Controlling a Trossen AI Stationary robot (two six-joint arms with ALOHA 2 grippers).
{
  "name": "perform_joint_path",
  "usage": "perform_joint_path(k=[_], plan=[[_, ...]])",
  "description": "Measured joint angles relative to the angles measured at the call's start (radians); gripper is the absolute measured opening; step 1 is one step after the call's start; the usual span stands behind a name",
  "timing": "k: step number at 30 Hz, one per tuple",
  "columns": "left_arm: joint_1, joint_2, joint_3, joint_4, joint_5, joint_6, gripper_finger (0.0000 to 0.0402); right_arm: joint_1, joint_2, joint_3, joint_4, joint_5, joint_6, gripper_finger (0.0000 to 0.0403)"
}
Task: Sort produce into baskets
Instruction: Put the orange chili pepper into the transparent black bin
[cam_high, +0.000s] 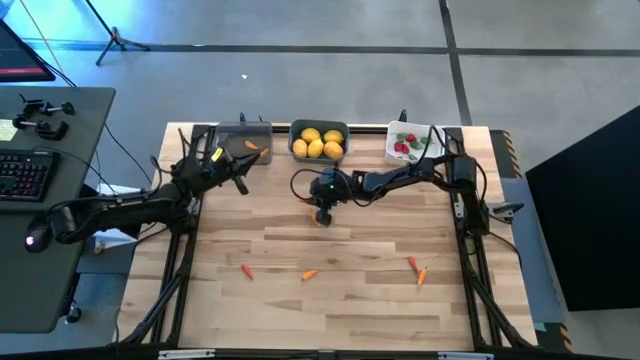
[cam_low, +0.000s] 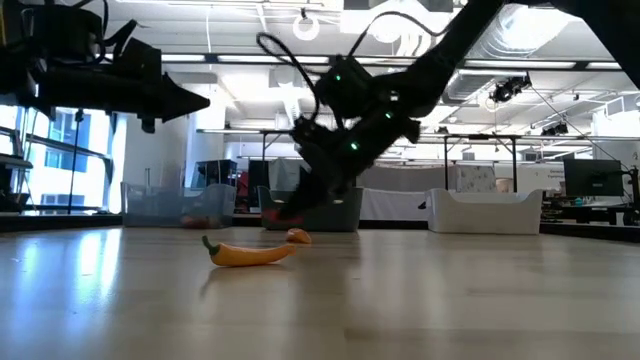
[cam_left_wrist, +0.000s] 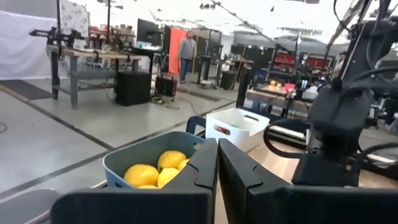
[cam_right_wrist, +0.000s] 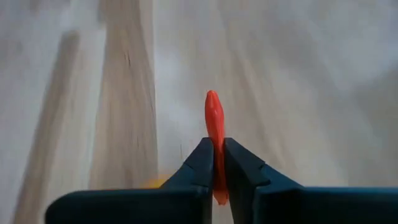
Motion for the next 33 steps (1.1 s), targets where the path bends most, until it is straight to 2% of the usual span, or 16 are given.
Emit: perform_joint_path(k=[6, 9, 18, 25, 33], plan=[[0.000, -0.034, -0.008, 0.022, -0.006, 0.015, 0.0000, -0.024, 0.000, 0.104, 0.077, 0.067, -0.001, 0.0005], [0.004, -0.043, -0.007, 0.025, -0.046, -0.005, 0.0000, -0.043, 0.030, 0.196, 0.132, 0.092, 0.013, 0.0003], [0.005, -0.071, -0.007, 0.074, -0.142, 0.026, 0.0000, -0.092, 0.294, 0.603, 0.078, 0.143, 0.029, 0.0001], [0.005, -0.133, -0.007, 0.073, -0.155, 0.065, 0.0000, -0.127, 0.465, 0.886, 0.018, 0.146, 0.027, 0.0001], [0.005, -0.138, -0.007, 0.067, -0.156, 0.068, 0.0000, -0.156, 0.561, 1.046, -0.071, 0.100, 0.073, 0.0010]])
